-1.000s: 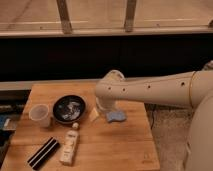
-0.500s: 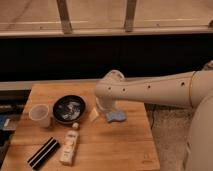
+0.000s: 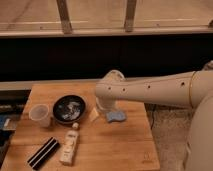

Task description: Push the ceramic bowl across the table

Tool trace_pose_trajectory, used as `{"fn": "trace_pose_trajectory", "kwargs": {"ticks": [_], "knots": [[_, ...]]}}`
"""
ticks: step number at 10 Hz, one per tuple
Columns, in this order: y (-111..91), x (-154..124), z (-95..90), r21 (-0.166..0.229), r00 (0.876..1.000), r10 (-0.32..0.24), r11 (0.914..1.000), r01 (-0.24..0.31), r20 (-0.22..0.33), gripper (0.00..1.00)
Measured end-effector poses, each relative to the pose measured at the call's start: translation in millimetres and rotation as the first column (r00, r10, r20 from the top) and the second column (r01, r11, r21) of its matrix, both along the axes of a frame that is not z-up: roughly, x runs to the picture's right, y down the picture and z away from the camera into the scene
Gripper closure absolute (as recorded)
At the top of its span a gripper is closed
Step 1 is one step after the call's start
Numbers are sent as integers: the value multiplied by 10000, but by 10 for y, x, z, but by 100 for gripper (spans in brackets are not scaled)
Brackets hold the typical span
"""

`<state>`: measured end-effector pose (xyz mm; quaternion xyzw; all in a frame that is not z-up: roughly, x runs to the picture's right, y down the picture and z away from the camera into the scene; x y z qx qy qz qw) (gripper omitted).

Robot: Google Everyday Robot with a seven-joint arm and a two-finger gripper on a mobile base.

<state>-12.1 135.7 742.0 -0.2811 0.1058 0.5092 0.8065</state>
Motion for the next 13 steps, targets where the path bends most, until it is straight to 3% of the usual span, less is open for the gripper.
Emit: {"fn": "trace_pose_trajectory", "kwargs": {"ticks": [3,10,11,13], "knots": [[0,0,0,-1,10000,0,10000,0,0,22],[-4,4,11,-62,9999,-136,9999,136,-52,92],[-28,-37,70,-121,9990,-436,9990,436,-32,98],[-9,-186,215,-343,9963,-853,9957,856,99,100]]}}
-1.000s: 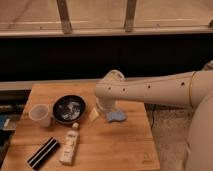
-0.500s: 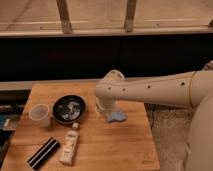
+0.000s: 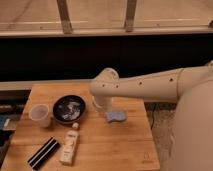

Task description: Push the ceramic bowl across the table

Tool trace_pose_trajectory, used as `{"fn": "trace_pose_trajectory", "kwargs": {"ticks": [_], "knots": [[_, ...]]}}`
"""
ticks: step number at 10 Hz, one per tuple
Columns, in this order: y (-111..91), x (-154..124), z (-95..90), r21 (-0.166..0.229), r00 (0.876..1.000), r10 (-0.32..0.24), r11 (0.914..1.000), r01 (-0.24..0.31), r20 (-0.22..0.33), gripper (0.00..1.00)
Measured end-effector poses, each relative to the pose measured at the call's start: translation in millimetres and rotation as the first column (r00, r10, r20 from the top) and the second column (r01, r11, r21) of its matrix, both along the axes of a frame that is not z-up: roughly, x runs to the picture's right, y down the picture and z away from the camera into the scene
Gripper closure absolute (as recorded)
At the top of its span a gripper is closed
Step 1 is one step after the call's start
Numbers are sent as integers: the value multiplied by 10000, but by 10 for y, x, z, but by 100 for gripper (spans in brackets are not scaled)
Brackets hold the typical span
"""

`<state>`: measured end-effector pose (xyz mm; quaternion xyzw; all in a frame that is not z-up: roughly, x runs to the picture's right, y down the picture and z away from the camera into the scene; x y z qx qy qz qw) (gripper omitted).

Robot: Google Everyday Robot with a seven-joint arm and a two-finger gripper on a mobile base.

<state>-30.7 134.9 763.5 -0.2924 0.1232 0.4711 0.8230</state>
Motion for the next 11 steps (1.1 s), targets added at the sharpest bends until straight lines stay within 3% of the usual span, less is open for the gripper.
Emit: {"fn": "trace_pose_trajectory", "kwargs": {"ticks": [3,5,9,11], "knots": [[211,-221,493,-675,9975,-704,9952,710,112,100],[288,-473,785,-1154,9930,-1094,9868,1140,451,100],[347,-872,906,-1510,9756,-1725,9696,1925,1361,100],[318,-1203,963,-1451,9615,-1913,9643,2217,1974,100]]}}
